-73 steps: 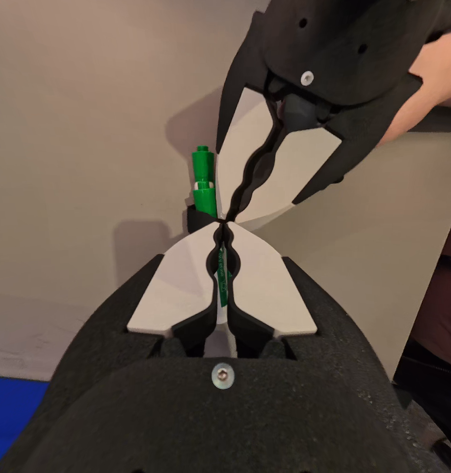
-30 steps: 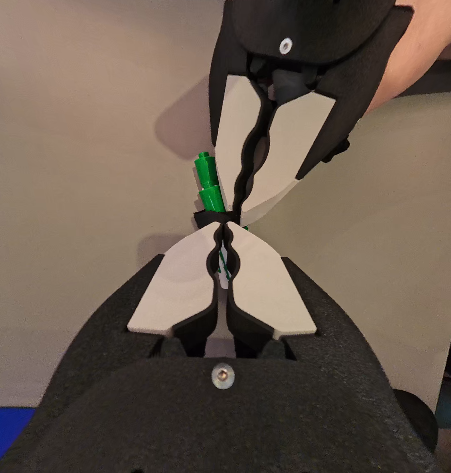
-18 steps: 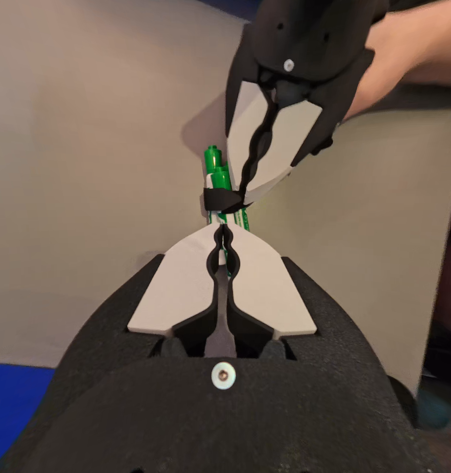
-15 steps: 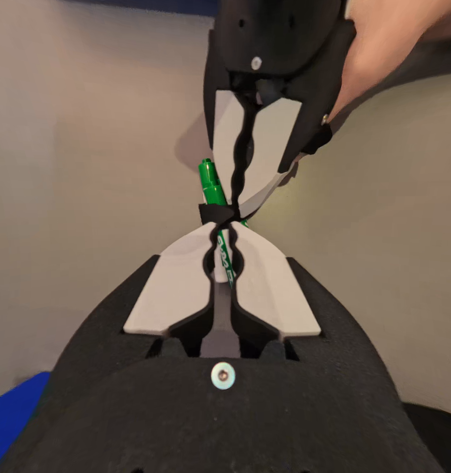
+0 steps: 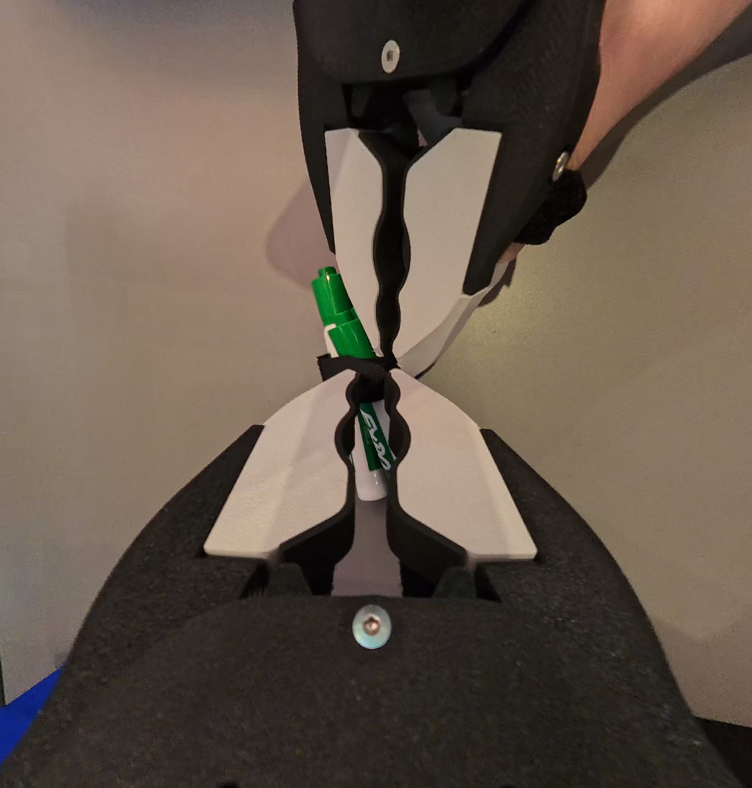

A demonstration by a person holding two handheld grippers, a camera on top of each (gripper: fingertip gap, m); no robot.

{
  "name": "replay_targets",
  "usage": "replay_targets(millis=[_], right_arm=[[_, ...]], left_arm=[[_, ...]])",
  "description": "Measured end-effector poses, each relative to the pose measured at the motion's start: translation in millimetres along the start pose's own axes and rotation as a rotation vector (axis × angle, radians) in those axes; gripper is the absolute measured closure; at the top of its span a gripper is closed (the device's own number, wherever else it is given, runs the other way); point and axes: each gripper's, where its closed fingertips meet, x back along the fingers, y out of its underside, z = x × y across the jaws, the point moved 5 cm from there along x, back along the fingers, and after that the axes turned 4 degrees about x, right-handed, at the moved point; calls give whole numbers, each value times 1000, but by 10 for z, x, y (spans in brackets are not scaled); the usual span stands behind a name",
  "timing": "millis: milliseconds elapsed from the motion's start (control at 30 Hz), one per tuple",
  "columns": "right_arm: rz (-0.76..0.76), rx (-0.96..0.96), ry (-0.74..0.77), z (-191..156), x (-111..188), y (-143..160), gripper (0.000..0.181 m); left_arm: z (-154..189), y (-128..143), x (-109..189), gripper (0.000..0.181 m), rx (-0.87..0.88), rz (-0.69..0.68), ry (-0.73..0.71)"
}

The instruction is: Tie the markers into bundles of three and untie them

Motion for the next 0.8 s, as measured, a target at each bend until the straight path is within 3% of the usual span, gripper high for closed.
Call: replay_targets(millis=[200, 400, 800], right_arm=[[-5, -5, -2, 10, 2, 5, 178], [6, -4, 3, 19, 14, 0, 178], [43, -13, 9, 31, 43, -18, 178]], left_arm=[[-3, -11, -22, 168, -29, 8, -24], [-37, -18, -20, 178, 107, 45, 80], [-102, 3, 19, 181, 256, 118, 95]])
